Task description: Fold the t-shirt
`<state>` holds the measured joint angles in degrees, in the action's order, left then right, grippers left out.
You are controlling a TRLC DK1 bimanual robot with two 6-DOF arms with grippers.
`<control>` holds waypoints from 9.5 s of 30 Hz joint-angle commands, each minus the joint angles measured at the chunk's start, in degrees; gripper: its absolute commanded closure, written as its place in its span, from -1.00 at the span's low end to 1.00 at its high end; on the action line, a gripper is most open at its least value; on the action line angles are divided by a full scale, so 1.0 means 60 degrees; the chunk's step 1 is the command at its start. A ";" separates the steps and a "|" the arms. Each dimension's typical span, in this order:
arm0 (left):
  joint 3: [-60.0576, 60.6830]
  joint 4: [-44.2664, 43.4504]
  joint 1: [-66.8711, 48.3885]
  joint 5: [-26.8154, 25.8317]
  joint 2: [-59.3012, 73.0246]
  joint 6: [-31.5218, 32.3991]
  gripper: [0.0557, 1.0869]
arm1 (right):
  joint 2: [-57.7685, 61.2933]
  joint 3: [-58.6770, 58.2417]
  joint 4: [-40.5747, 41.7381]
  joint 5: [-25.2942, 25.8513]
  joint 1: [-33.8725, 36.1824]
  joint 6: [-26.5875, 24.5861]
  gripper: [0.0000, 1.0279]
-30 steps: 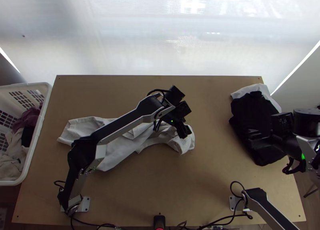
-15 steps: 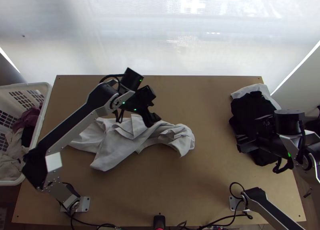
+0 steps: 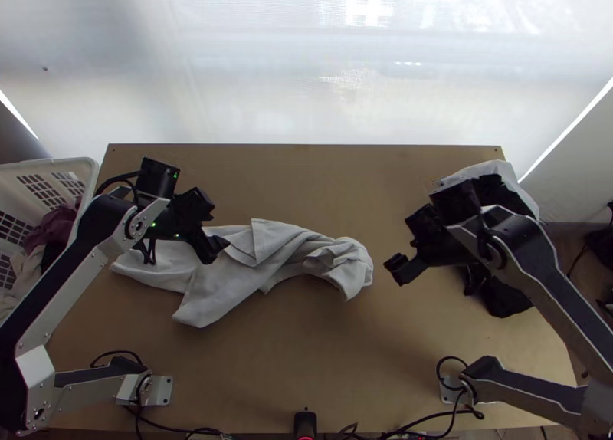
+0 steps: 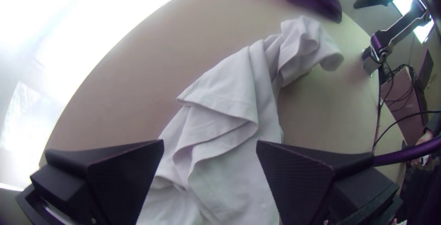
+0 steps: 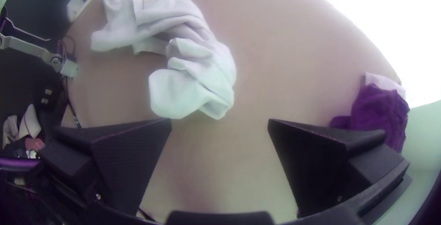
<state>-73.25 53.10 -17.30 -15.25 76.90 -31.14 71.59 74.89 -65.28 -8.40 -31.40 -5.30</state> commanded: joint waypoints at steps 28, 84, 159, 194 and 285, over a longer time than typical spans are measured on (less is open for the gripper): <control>0.0988 -0.1731 0.0041 0.1135 0.0864 0.0751 -0.90 | 0.3918 0.0042 0.3013 -0.0064 -0.0641 -0.1094 -0.67; -0.3904 -0.0281 -0.0720 0.1135 0.6885 0.1000 -0.70 | 0.1618 -0.1291 0.3350 -0.0079 -0.0978 -0.1270 0.95; -0.9280 0.1213 0.6311 -0.0286 -0.0102 0.2626 0.93 | 0.2423 0.9974 -0.2231 -0.5543 0.3812 0.0034 0.95; 0.0681 -0.0398 0.6384 -0.0667 -0.6372 -0.1036 0.93 | 0.0959 -0.0866 -0.0122 -0.4444 0.2552 -0.1783 0.95; 0.2526 -0.1233 0.6091 -0.0770 -0.6079 -0.2428 0.93 | 0.2248 -0.1100 0.4038 -0.0299 -0.0670 -0.1900 0.95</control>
<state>-55.31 46.48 17.37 -19.27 38.02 -45.60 89.93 59.59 -33.95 -9.39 -36.05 -16.58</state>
